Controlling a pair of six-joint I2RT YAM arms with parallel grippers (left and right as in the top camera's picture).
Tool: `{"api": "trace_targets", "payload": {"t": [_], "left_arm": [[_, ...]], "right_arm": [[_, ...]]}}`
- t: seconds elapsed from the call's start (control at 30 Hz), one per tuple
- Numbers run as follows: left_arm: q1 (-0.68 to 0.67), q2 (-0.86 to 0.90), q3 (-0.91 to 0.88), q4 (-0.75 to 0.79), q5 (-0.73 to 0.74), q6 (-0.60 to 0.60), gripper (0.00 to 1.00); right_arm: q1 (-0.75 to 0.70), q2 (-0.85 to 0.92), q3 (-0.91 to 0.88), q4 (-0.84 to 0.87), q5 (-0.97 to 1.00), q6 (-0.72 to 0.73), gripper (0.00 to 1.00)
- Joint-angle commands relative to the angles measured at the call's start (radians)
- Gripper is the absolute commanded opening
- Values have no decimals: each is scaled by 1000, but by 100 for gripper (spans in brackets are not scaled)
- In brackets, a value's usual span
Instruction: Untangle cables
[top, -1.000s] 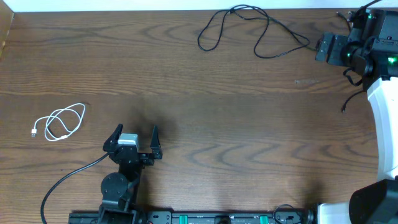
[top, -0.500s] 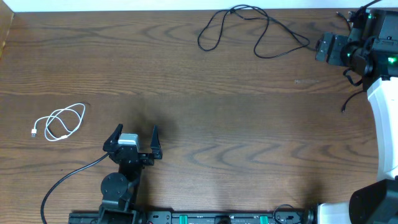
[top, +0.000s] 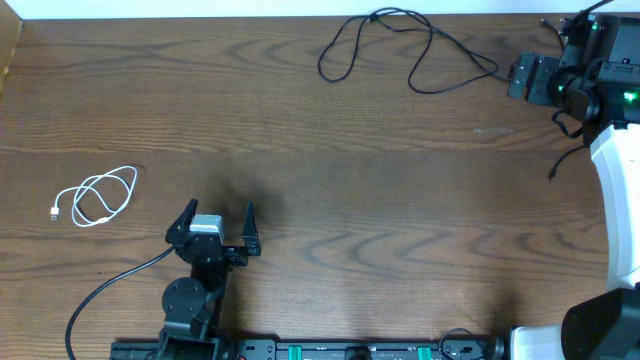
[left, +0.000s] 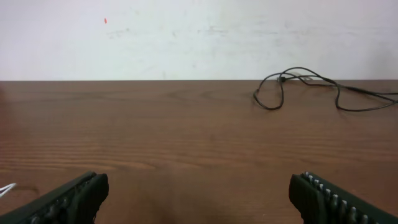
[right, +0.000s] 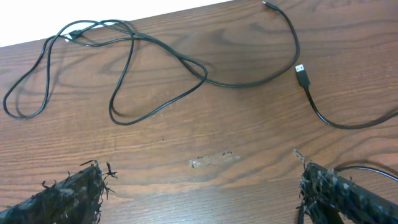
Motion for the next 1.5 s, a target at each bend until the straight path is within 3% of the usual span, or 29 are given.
{"api": "trace_targets", "payload": {"t": [0.0,0.8,1.0,1.27,1.47], "left_arm": [[-2,-7,-14,-47,-6,17,98],[-2,-7,-14,-47,-6,17,98],[-2,-7,-14,-47,-6,17,98],[-2,-7,-14,-47,-6,17,98],[-2,-7,-14,-47,-6,17,98]], "right_arm": [[-8,0,6,-2,-2,12,99],[-7,-4,-11,-39,-1,10,99],[5,-63,-85,-15,20,8,99],[13,-202,-504,369,20,8,99],[13,-331,-943,955,19,31,99]]}}
